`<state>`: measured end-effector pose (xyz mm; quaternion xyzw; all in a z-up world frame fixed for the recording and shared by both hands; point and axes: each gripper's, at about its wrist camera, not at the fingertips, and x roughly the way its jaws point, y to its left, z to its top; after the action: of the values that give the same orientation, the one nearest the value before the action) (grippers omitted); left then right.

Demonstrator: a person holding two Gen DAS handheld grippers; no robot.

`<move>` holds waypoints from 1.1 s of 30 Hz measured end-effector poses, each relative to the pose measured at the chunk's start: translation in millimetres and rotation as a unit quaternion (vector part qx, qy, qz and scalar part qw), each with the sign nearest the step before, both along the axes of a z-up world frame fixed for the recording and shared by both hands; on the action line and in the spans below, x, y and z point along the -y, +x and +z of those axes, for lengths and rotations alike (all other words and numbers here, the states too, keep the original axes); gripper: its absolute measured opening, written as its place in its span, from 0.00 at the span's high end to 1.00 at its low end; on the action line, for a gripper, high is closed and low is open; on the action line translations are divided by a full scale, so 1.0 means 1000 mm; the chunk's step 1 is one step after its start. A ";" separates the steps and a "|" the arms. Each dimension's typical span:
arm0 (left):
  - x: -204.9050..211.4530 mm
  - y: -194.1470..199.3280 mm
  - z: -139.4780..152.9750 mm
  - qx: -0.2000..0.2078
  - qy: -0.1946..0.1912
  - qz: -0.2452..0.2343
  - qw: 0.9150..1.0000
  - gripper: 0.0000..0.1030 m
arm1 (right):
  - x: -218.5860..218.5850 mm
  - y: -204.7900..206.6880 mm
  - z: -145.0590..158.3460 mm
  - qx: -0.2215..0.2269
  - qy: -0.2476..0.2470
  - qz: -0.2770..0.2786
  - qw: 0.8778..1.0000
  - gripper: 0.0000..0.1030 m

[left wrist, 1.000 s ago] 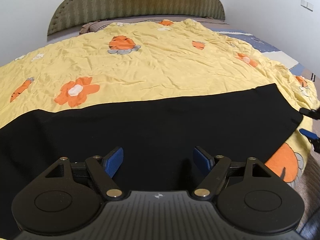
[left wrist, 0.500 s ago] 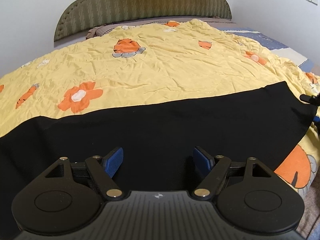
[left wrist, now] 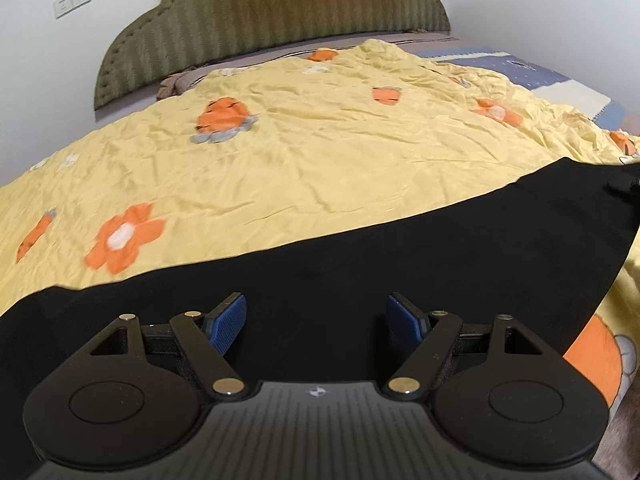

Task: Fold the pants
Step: 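Lift the held edge with the right gripper and fold it over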

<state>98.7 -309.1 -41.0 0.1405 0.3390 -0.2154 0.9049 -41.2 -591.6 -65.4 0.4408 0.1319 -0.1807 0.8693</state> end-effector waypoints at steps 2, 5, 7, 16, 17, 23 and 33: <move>0.013 -0.001 -0.004 0.004 0.013 -0.012 1.000 0.17 | -0.003 0.000 0.011 0.004 -0.015 0.006 1.000 0.92; 0.033 -0.006 -0.018 0.016 0.050 -0.031 0.998 0.17 | -0.009 0.000 0.028 0.005 -0.040 0.017 0.999 0.92; 0.040 -0.013 -0.024 0.043 0.065 -0.035 0.996 0.17 | -0.014 0.000 0.039 0.007 -0.057 0.024 0.998 0.92; 0.022 -0.018 -0.015 0.081 0.077 -0.023 0.993 0.16 | -0.056 0.004 0.082 0.001 -0.165 0.067 0.984 0.92; 0.015 -0.016 -0.014 0.077 0.073 -0.017 0.994 0.16 | -0.063 0.006 0.086 -0.001 -0.180 0.072 0.981 0.92; -0.027 -0.004 -0.011 0.061 0.063 0.025 0.996 0.16 | -0.105 0.018 0.107 -0.008 -0.260 0.104 0.960 0.92; -0.122 0.007 0.005 0.066 0.045 0.109 0.991 0.16 | -0.167 0.037 0.119 -0.019 -0.334 0.147 0.931 0.92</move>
<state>105.7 -187.5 -36.4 0.1571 0.3008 -0.0907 0.9363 -3.8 -424.2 53.8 0.0977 0.1437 -0.0932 0.9804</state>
